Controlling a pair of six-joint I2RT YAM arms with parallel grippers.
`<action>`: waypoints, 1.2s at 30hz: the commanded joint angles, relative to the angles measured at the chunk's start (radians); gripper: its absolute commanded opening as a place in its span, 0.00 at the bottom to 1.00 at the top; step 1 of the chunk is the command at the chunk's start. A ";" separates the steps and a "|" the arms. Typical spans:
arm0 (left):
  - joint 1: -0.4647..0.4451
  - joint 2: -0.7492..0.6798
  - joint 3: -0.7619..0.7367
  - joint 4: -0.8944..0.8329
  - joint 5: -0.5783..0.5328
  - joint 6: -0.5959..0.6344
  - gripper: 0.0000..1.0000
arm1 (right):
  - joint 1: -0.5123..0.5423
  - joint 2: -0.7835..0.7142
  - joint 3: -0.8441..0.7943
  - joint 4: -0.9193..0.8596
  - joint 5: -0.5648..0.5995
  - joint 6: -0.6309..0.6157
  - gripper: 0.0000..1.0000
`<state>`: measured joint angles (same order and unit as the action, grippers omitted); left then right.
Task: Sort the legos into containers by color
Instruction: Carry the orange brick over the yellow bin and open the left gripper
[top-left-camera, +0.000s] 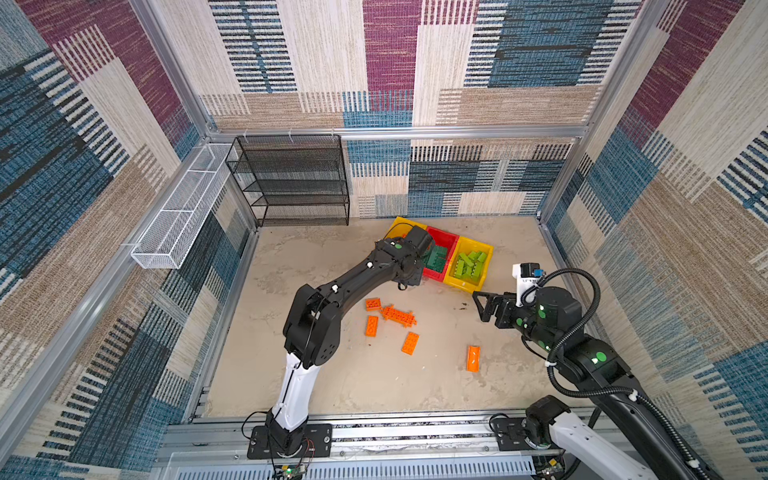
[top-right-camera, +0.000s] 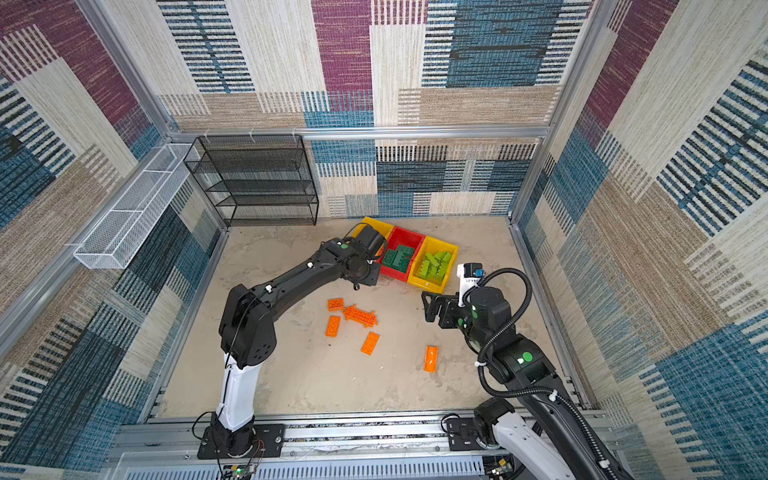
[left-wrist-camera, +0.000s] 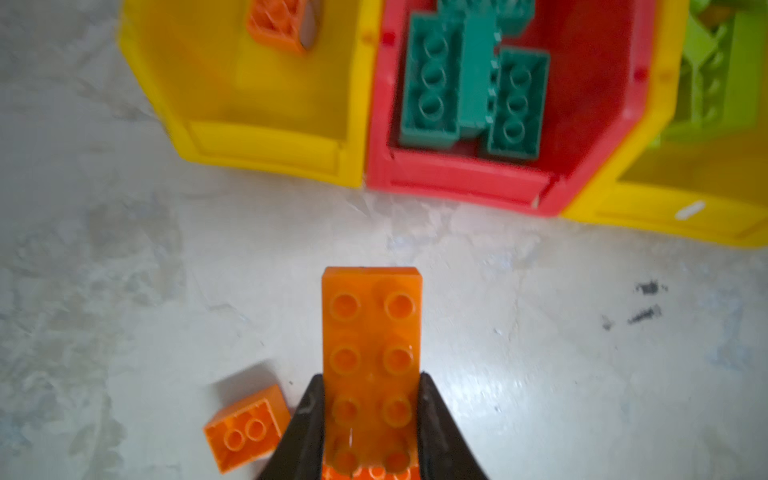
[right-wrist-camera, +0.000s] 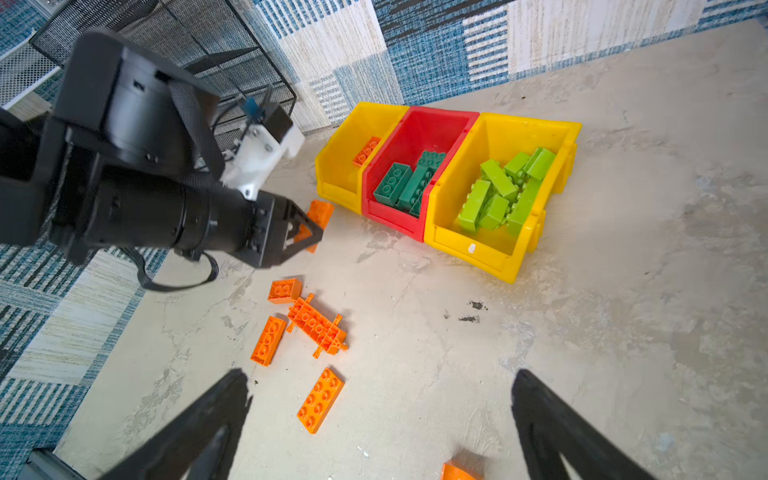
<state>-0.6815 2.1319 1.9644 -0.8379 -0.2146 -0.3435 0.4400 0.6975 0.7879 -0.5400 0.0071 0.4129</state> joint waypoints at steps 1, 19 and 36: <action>0.049 0.077 0.159 -0.026 -0.022 0.083 0.16 | 0.001 0.026 0.017 0.071 -0.011 -0.013 1.00; 0.171 0.441 0.625 0.092 0.133 0.125 0.90 | 0.001 0.117 0.053 0.075 0.059 -0.026 1.00; 0.102 -0.434 -0.666 0.333 0.048 -0.110 0.90 | 0.003 0.012 -0.023 0.070 -0.023 0.013 0.99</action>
<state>-0.5743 1.7443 1.4055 -0.5495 -0.1520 -0.3645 0.4412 0.7235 0.7773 -0.4839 0.0074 0.4160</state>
